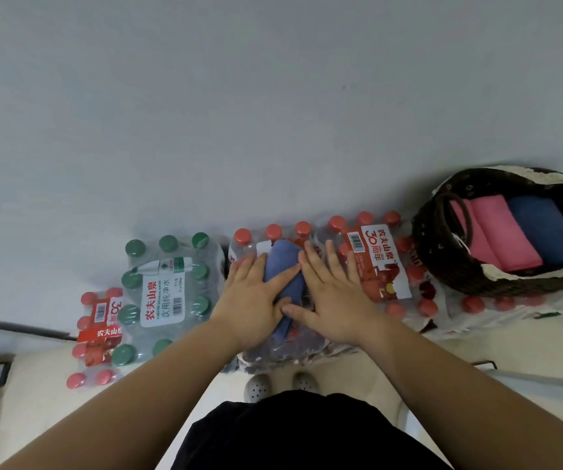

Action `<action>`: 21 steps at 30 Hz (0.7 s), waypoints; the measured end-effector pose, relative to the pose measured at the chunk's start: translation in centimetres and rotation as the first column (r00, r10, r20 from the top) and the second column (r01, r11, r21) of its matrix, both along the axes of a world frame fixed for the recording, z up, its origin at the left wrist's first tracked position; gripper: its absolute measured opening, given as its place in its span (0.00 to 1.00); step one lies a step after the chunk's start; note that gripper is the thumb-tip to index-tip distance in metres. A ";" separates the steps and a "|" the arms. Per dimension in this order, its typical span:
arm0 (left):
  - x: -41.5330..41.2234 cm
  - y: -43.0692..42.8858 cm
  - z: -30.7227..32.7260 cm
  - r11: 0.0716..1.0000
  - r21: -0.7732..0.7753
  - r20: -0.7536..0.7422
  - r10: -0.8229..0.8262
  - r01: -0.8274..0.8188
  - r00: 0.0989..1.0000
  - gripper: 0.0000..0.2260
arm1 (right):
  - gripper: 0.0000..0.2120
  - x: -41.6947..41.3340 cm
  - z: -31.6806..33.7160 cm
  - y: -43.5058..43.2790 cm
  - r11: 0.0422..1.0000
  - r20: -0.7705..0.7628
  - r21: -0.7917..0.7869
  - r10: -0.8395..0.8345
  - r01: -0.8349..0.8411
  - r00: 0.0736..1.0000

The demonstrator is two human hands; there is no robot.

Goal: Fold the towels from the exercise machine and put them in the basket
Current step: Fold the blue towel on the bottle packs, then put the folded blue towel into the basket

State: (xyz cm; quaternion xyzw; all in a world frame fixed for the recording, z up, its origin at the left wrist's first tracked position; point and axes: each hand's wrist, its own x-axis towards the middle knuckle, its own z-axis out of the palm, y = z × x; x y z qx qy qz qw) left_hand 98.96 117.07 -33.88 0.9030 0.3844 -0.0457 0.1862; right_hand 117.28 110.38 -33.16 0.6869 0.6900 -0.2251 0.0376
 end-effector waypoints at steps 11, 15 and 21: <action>0.9 2.3 0.8 0.988 -0.131 0.099 -0.072 0.085 0.992 0.34 | 0.52 -1.3 -0.3 -1.5 0.975 0.007 -0.004 -0.220 0.220 0.975; 1.5 2.3 1.5 0.984 -0.173 0.209 -0.004 0.041 0.978 0.32 | 0.49 -0.4 0.7 -1.9 0.967 -0.079 0.057 -0.242 0.247 0.967; 4.9 1.2 4.9 0.963 -0.269 0.545 0.147 0.006 0.825 0.27 | 0.29 2.5 4.2 -2.3 0.843 -0.494 0.264 -0.299 0.469 0.816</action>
